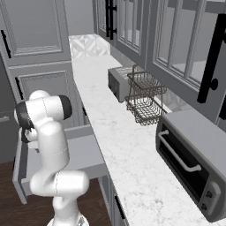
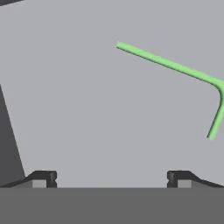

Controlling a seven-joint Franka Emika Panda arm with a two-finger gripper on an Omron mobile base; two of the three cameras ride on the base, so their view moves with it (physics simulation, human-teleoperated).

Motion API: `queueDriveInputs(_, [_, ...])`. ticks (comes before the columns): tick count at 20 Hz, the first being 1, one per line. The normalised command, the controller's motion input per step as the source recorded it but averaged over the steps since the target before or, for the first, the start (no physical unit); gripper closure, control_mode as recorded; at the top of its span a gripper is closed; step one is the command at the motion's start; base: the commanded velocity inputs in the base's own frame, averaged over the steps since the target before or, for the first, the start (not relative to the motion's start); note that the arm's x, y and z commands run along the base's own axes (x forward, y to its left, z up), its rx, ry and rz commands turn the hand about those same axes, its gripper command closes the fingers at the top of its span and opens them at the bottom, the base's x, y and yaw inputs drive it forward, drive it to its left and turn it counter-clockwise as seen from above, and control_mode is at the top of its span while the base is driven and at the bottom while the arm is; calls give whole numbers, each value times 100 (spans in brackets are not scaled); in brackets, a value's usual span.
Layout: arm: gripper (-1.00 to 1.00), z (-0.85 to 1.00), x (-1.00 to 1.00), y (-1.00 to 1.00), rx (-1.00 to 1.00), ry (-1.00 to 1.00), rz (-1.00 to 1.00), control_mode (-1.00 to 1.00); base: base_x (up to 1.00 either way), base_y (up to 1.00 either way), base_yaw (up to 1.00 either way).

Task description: Take a straw from the drawer in front and place it inside the glass cup on the dining counter.

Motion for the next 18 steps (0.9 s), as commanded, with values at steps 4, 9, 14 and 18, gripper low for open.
queueDriveInputs(4, [-100,1,47,-79,-3,0,-3,-100,0,0,0])
queueDriveInputs(9, [-100,-6,33,-40,-4,0,0,-100,0,0,0])
queueDriveInputs(14, [-100,-22,27,-21,-6,0,1,-100,0,0,0])
queueDriveInputs(18, [-100,-28,27,-5,-4,0,3,-100,0,0,0])
